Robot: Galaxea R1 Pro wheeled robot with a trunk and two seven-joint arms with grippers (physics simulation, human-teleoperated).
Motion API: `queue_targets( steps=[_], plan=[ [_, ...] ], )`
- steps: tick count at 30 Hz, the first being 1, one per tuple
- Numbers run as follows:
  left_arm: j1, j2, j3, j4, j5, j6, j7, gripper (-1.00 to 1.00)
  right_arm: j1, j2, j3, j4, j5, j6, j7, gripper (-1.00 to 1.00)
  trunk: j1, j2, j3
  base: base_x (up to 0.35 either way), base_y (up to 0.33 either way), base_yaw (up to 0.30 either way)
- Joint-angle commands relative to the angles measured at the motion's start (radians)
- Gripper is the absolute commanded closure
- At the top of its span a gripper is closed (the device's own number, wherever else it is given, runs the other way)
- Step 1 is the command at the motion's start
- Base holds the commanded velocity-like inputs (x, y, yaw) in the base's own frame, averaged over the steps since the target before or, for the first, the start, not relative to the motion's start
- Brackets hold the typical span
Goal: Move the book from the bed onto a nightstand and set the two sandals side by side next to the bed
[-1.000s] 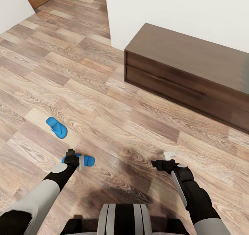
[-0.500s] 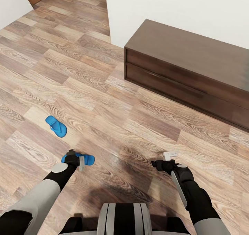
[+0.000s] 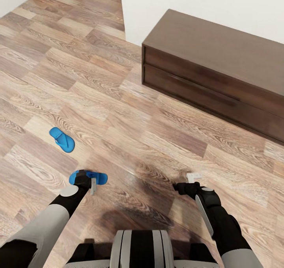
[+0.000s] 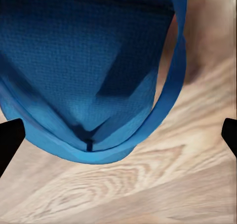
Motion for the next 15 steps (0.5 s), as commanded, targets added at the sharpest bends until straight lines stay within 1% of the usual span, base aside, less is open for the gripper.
queue_targets(
  steps=[1, 3, 8, 15],
  plan=[
    [0.000, 0.001, -0.006, -0.002, -0.007, 0.003, -0.009, -1.00, 0.000, -0.001, 0.001, -0.001, 0.001, 0.005, 0.002, -1.00, 0.000, 0.000, -0.005, 0.000, 0.000, 0.000],
    [0.000, 0.001, -0.006, -0.002, -0.007, 0.003, -0.010, -1.00, 0.000, -0.001, 0.001, -0.001, 0.000, 0.005, 0.002, -1.00, 0.001, -0.001, -0.012, 0.000, 0.000, 0.000],
    [0.000, 0.001, -0.007, -0.003, -0.007, 0.003, -0.011, -1.00, -0.001, -0.001, 0.001, 0.000, 0.000, 0.005, 0.002, -1.00, 0.001, -0.001, -0.012, 0.000, 0.000, 0.000],
    [0.000, 0.010, -0.008, -0.004, -0.007, 0.003, -0.011, -1.00, 0.000, -0.001, 0.001, 0.000, 0.000, 0.005, 0.002, -1.00, 0.001, -0.001, -0.012, 0.000, 0.000, 0.000]
  ],
)
